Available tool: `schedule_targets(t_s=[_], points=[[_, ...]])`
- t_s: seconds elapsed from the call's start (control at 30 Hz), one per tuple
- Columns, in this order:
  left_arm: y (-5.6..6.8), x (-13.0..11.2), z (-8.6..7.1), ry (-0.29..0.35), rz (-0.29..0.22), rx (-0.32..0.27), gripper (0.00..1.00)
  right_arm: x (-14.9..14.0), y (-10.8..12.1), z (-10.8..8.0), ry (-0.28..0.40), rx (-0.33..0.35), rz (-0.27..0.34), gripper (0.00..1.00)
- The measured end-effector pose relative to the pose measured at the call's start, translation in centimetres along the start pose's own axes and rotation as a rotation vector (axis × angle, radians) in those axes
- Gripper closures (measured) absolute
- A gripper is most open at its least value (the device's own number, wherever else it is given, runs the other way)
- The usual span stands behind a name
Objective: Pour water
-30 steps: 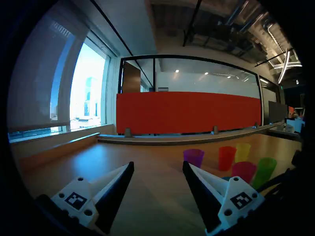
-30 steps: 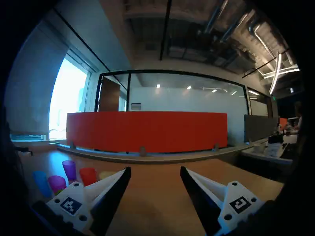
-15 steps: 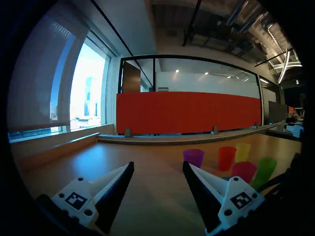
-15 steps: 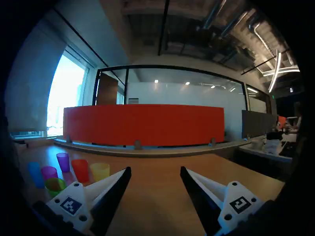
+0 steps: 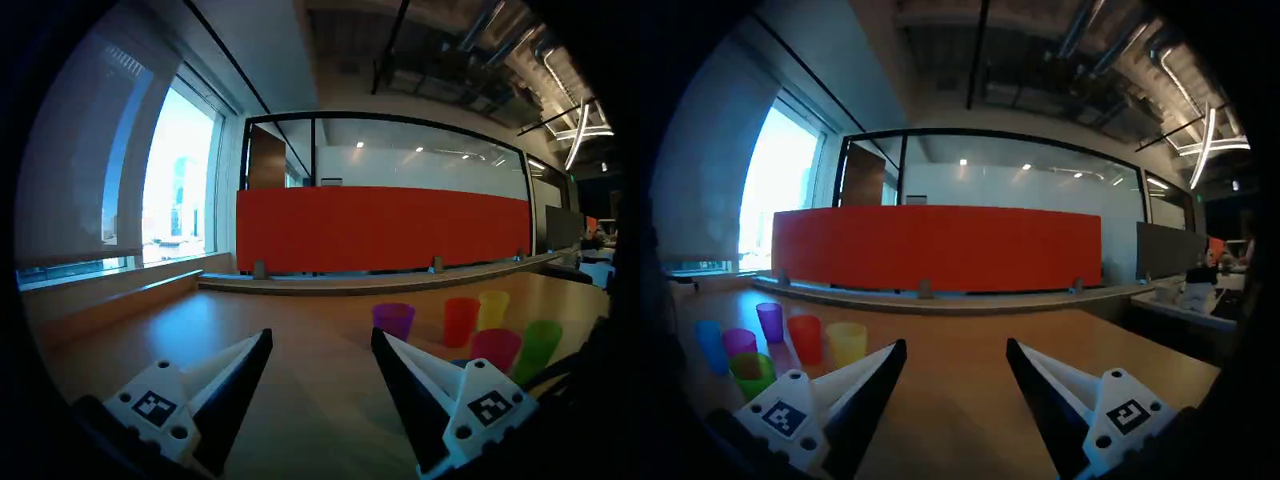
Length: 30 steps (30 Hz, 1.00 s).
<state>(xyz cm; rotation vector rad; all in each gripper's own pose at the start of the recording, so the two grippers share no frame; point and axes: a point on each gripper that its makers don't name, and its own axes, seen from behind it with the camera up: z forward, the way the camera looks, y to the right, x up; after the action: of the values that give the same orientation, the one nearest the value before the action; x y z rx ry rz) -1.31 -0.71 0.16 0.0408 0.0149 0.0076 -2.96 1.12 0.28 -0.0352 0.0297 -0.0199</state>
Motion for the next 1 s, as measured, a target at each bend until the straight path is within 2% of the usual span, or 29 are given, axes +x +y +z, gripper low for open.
schedule_targets(t_s=[0.3, 1.0], points=[[0.03, -0.04, -0.04, 0.000, 0.000, 0.000, 0.08, -0.73, 0.10, 0.05, -0.021, -0.005, 0.019, 0.03], [0.07, -0.03, -0.01, 0.000, 0.000, 0.000, 0.08, -0.41, -0.14, -0.16, -0.029, -0.002, 0.020, 0.03]])
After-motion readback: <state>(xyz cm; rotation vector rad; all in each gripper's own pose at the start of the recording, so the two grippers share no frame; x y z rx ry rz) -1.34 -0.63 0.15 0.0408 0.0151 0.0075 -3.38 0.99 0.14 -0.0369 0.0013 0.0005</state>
